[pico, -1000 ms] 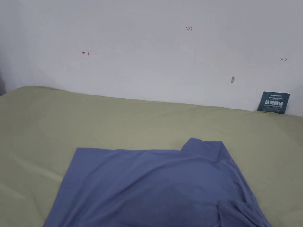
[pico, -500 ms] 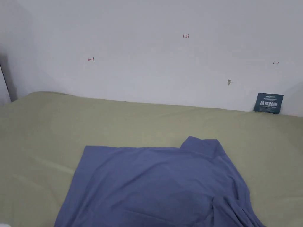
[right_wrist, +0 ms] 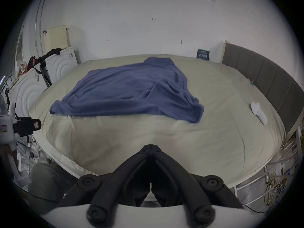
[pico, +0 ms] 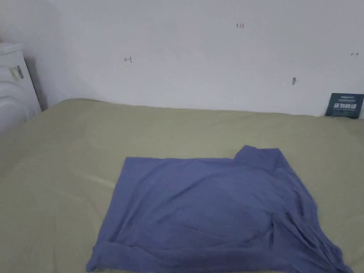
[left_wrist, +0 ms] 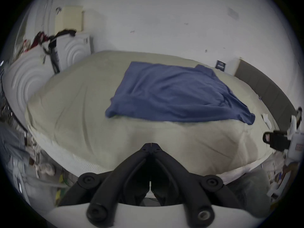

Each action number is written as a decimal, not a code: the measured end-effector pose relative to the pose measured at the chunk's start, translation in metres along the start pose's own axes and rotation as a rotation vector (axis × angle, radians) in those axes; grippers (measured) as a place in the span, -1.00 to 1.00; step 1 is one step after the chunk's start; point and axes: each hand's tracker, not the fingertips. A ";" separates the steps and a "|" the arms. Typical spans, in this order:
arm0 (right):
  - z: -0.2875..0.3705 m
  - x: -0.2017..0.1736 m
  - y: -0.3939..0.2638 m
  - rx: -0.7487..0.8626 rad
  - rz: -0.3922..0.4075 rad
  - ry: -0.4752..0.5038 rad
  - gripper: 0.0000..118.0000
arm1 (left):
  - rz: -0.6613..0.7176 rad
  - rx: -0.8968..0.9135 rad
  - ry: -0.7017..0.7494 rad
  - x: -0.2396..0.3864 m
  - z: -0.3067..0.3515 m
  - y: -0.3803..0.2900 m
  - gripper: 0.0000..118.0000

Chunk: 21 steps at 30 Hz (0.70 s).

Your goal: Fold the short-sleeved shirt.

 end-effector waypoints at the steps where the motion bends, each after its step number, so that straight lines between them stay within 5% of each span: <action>1: -0.002 0.003 0.000 0.000 -0.001 -0.001 -0.98 | 0.043 0.003 0.020 -0.010 -0.004 0.002 -1.00; 6: -0.010 0.015 0.019 0.032 -0.016 0.007 -0.98 | 0.109 0.000 0.084 -0.044 -0.032 0.040 -0.89; 7: -0.013 0.019 0.024 0.038 -0.023 0.008 -0.98 | 0.104 -0.005 0.090 -0.049 -0.041 0.048 -0.67; 9: -0.020 0.025 0.034 0.049 -0.040 0.021 -0.98 | 0.108 -0.017 0.080 -0.052 -0.059 0.066 0.27; 11: -0.028 0.032 0.044 0.061 -0.045 0.022 -0.98 | 0.104 -0.029 0.062 -0.051 -0.076 0.078 0.47; 16: -0.042 0.042 0.065 0.074 -0.035 0.006 -0.98 | 0.085 -0.098 0.085 -0.043 -0.125 0.096 0.45; 17: -0.044 0.043 0.067 0.076 -0.033 0.008 -0.98 | 0.096 -0.120 0.091 -0.043 -0.131 0.097 0.29; 18: -0.047 0.045 0.069 0.078 -0.028 0.012 -0.98 | 0.119 -0.138 0.078 -0.045 -0.138 0.098 -0.17; 19: -0.051 0.047 0.071 0.076 -0.018 0.012 -0.95 | 0.148 -0.136 0.026 -0.046 -0.139 0.097 -0.90; 20: -0.055 0.048 0.073 0.064 -0.001 0.008 -0.74 | 0.132 -0.106 0.034 -0.049 -0.137 0.096 -0.94; 21: -0.059 0.049 0.074 0.044 0.024 -0.006 -0.32 | 0.106 -0.062 0.036 -0.043 -0.132 0.094 -0.94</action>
